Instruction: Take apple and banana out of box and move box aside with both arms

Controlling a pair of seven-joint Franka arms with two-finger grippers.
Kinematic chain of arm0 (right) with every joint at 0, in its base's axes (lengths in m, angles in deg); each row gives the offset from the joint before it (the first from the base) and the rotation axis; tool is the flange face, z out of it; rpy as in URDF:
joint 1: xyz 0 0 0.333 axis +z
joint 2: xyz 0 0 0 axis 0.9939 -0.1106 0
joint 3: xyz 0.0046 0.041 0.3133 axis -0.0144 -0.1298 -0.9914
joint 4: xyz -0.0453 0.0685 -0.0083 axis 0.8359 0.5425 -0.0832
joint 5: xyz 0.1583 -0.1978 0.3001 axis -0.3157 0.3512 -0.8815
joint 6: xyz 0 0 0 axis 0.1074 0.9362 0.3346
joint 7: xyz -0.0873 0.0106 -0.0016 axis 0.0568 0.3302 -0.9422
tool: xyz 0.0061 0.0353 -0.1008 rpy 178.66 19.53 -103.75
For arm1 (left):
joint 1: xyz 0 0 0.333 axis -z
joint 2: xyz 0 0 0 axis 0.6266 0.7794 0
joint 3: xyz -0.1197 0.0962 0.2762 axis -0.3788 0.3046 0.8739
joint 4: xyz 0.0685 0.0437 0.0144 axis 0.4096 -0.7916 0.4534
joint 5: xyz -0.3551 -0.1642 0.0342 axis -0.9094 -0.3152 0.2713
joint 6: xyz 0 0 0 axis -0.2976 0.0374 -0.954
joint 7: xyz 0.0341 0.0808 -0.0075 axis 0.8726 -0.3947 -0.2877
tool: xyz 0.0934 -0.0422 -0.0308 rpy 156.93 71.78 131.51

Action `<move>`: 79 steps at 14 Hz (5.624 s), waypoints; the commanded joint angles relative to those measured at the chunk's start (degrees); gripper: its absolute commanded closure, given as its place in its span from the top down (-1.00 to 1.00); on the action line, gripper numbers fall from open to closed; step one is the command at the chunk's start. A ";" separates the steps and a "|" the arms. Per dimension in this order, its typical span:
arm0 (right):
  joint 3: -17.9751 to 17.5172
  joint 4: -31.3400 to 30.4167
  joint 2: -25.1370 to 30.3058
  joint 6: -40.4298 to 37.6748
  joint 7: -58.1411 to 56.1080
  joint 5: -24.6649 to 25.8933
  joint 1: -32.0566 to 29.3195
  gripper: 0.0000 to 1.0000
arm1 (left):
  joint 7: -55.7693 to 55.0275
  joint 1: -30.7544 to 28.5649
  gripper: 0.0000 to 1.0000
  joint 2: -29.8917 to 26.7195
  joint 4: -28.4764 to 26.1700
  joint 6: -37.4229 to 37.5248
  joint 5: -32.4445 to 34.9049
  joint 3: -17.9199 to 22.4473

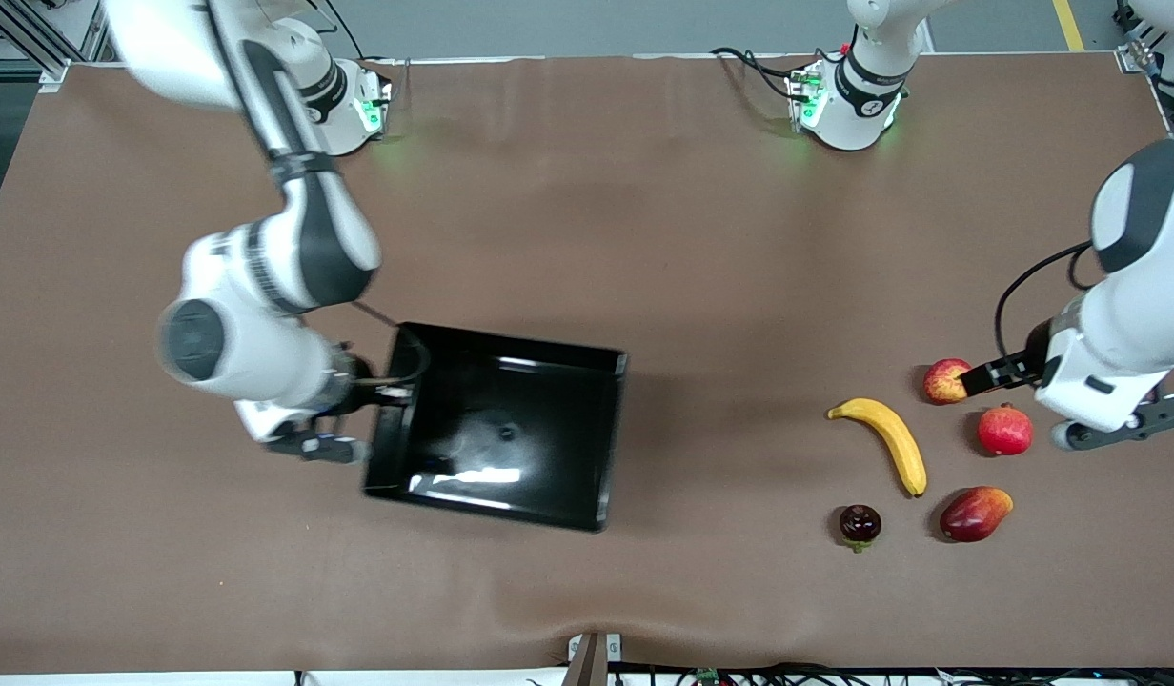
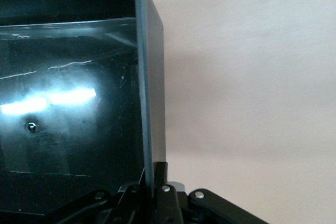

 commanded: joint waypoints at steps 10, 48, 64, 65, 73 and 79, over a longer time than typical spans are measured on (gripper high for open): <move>-1.27 -11.48 7.39 -0.14 -24.59 3.92 -18.77 -1.00 | 17.34 15.59 1.00 -20.01 -2.57 4.88 -12.96 20.44; 1.63 -10.52 -3.42 8.48 -37.54 10.60 -28.37 -0.27 | 23.14 24.42 1.00 -26.96 -8.55 7.43 -17.27 34.37; 0.84 -7.62 11.86 3.30 -36.40 11.30 -23.98 1.00 | 23.14 24.86 1.00 -27.58 -8.73 10.42 -17.71 33.75; 0.15 -7.62 13.62 1.98 -35.44 13.31 -23.71 1.00 | 22.88 24.86 1.00 -27.49 -8.73 10.07 -19.19 33.58; -5.40 -0.08 21.28 -19.44 -26.29 18.60 -21.26 1.00 | 20.95 24.69 1.00 -26.88 -9.87 8.23 -20.53 31.38; -5.49 2.14 22.42 -33.26 -19.87 17.64 -20.99 1.00 | 21.82 23.63 1.00 -26.96 -8.99 8.58 -22.37 31.99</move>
